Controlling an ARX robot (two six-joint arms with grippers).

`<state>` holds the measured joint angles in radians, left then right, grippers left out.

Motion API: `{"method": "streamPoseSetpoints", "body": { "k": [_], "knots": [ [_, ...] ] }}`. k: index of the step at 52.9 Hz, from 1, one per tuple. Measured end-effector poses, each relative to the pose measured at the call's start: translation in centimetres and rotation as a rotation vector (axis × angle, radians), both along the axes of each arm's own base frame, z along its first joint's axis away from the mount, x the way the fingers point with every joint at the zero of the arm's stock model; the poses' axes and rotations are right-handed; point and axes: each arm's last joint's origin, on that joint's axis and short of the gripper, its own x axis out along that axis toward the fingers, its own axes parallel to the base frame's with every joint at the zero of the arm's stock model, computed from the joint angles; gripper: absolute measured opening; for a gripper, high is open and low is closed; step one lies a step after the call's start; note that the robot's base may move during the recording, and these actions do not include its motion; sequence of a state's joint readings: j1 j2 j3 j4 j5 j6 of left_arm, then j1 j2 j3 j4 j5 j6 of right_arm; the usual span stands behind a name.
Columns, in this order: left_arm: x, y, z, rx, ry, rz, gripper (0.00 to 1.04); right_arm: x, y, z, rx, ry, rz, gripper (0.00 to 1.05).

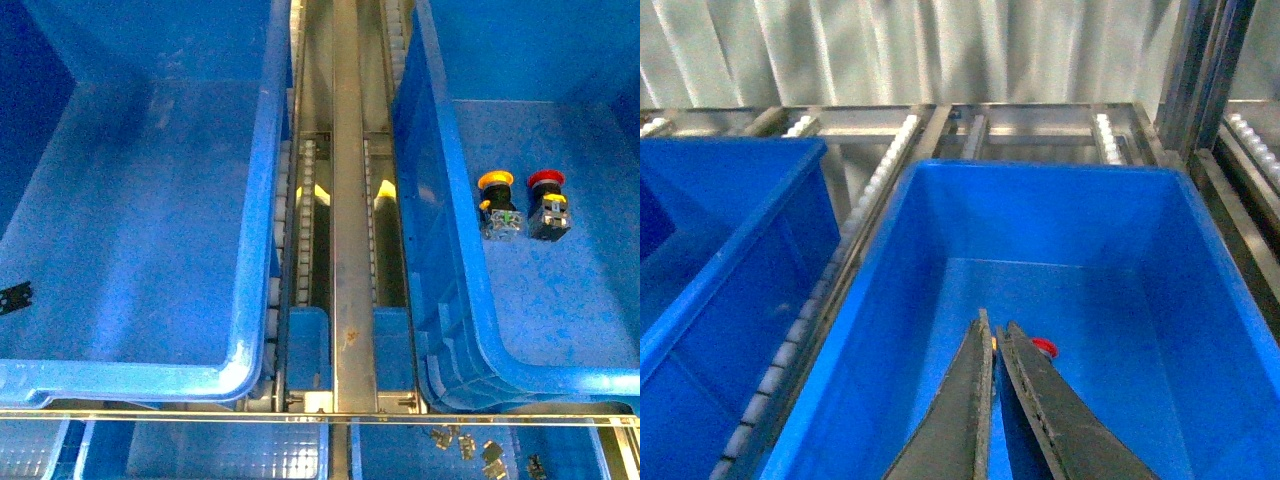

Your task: Pick red and yellow buttons and place in box

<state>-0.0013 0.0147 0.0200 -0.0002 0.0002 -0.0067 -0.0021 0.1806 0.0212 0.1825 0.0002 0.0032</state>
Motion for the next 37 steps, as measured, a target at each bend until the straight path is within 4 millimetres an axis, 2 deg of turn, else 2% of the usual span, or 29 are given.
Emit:
{"method": "streamPoseSetpoints", "body": {
  "k": [8, 32, 34, 37],
  "knots": [
    [0.0, 0.0, 0.0, 0.0, 0.0, 0.0, 0.97, -1.1, 0.0, -0.3, 0.0, 0.014, 0.0, 0.04],
    [0.0, 0.0, 0.0, 0.0, 0.0, 0.0, 0.97, -1.2, 0.0, -0.3, 0.0, 0.005, 0.0, 0.04],
    [0.0, 0.0, 0.0, 0.0, 0.0, 0.0, 0.97, -1.2, 0.0, -0.3, 0.0, 0.005, 0.0, 0.07],
    [0.0, 0.0, 0.0, 0.0, 0.0, 0.0, 0.97, -1.2, 0.0, -0.3, 0.0, 0.005, 0.0, 0.19]
  ]
}}
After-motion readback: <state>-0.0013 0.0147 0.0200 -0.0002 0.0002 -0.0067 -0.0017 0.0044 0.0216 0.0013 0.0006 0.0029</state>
